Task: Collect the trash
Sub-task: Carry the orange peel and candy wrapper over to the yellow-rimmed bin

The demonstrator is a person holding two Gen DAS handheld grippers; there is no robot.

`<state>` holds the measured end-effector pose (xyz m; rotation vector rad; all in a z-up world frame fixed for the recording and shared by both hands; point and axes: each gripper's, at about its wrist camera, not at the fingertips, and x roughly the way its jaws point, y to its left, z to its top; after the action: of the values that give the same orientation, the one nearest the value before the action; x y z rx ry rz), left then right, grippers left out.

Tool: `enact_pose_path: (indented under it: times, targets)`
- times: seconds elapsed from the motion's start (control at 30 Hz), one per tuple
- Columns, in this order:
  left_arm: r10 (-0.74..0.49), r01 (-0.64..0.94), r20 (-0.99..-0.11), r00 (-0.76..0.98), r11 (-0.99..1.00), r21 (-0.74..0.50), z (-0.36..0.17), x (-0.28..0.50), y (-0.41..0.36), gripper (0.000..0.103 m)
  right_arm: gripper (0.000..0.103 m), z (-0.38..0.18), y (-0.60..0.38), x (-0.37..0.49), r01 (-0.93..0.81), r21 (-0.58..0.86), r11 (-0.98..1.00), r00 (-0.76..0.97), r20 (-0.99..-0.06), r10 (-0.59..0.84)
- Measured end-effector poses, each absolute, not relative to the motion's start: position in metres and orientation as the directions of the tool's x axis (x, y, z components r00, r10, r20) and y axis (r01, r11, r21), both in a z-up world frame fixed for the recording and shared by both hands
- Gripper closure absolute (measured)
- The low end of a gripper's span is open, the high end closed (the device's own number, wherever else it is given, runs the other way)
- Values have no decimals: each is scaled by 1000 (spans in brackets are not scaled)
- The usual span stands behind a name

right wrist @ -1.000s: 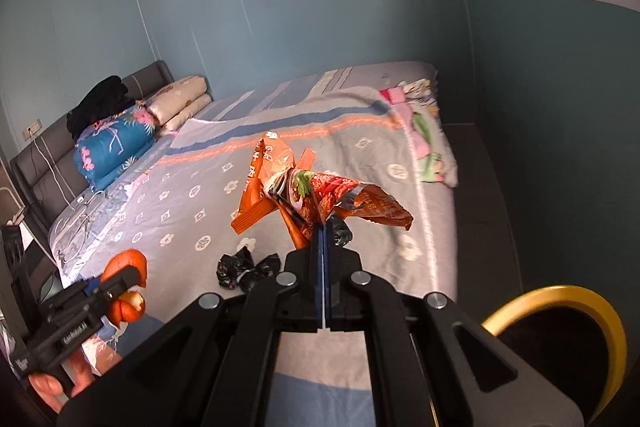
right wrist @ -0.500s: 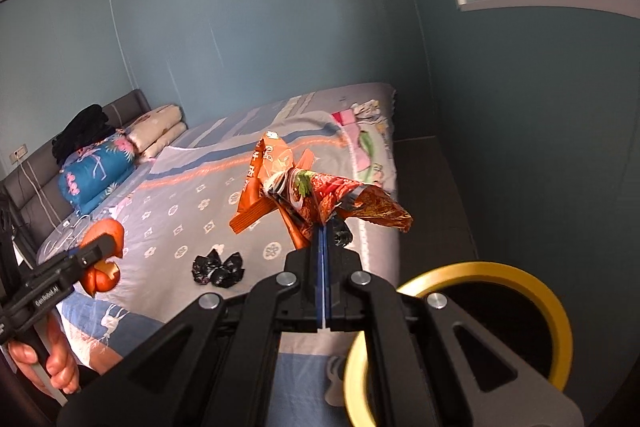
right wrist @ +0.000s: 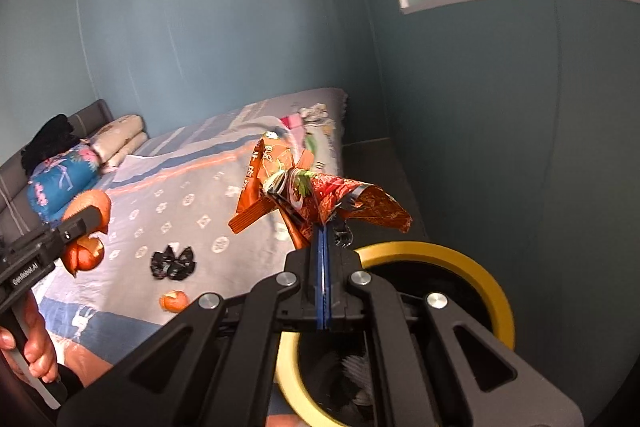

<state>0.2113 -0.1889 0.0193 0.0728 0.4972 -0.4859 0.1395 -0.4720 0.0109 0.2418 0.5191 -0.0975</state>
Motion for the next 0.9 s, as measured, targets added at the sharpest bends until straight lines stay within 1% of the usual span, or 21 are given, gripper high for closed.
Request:
enact_pose_path:
  times: [0.1, 0.23, 0.47, 0.7, 0.9]
  targets:
    - [-443, 489, -483, 756, 872, -34, 16, 215, -206, 74, 103, 2, -487, 135, 188, 221, 957, 845, -534, -43]
    - [-453, 514, -501, 738, 858, -18, 7, 219, -232, 74, 103, -9, -502, 130, 231, 227, 946, 831, -551, -71]
    - [-470, 549, -552, 689, 836, -26, -19, 237, -276, 74, 103, -33, -526, 132, 296, 264, 918, 789, -610, -79]
    - [-496, 573, -628, 600, 814, -95, -55, 261, -314, 74, 102, -60, -546, 138, 331, 318, 888, 754, -656, -46]
    - [-507, 585, -659, 556, 802, -123, -80, 273, -333, 73, 102, -69, -555, 134, 339, 320, 885, 745, -665, -45]
